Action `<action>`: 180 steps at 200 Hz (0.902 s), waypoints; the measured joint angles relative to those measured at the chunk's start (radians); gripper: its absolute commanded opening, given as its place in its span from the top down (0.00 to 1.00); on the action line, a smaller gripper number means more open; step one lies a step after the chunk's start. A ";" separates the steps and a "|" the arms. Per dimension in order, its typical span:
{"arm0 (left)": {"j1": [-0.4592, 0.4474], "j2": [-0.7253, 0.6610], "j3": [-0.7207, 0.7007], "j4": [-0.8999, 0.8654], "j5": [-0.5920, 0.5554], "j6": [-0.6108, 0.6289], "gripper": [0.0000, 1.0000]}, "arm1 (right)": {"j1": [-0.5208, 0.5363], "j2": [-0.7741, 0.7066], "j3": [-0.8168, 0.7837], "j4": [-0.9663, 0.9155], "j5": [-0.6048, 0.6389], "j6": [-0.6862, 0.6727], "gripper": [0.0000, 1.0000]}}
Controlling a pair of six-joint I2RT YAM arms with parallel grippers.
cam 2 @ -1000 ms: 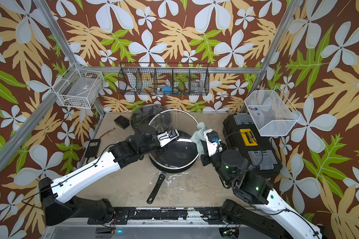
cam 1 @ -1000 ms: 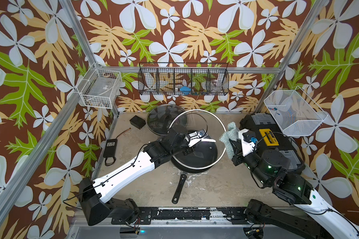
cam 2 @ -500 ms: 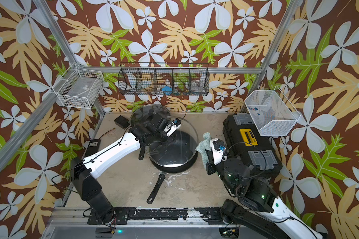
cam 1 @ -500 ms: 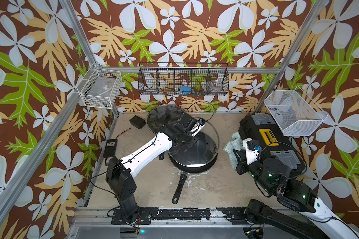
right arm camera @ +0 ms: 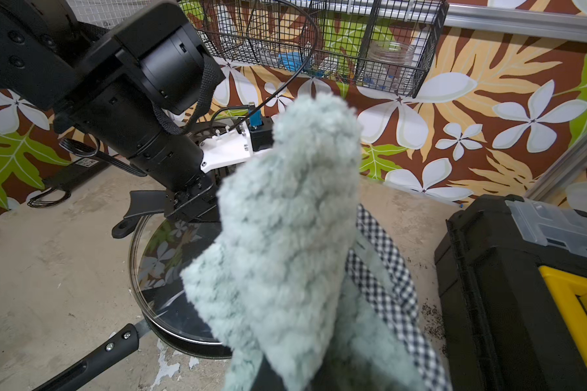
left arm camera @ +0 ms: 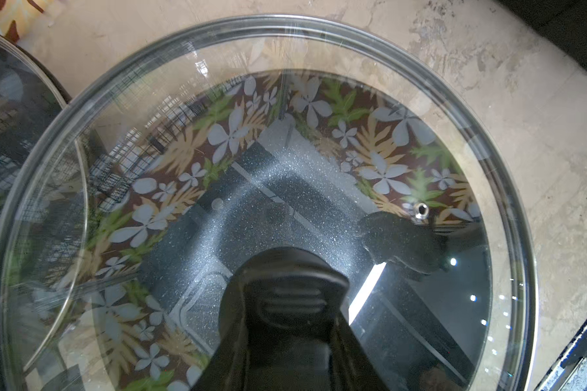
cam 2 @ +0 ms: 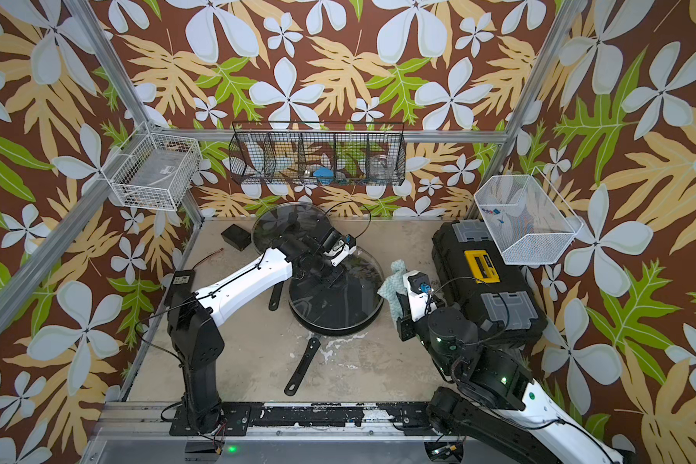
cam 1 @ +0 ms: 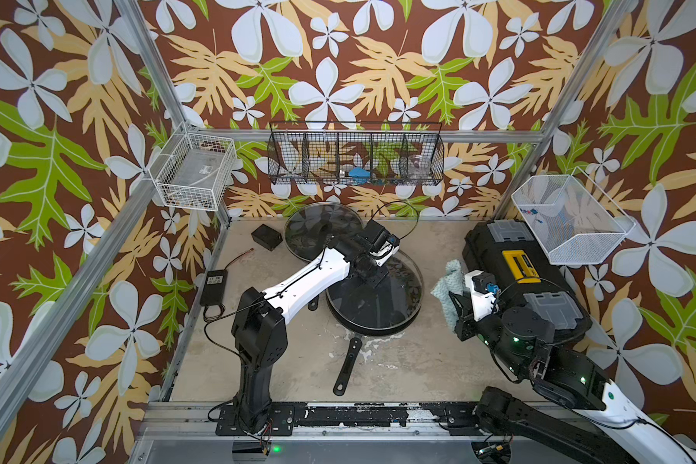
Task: Wipe the pot lid with a cloth
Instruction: Place the pot lid on the cooking pot.
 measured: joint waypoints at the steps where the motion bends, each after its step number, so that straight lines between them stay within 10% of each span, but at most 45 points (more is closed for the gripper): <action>1: 0.000 0.001 -0.001 0.000 0.000 0.000 1.00 | 0.000 0.000 0.000 0.000 0.000 0.000 1.00; 180: 0.003 0.026 -0.098 0.089 0.025 -0.041 1.00 | 0.000 0.000 -0.003 0.000 0.001 0.000 1.00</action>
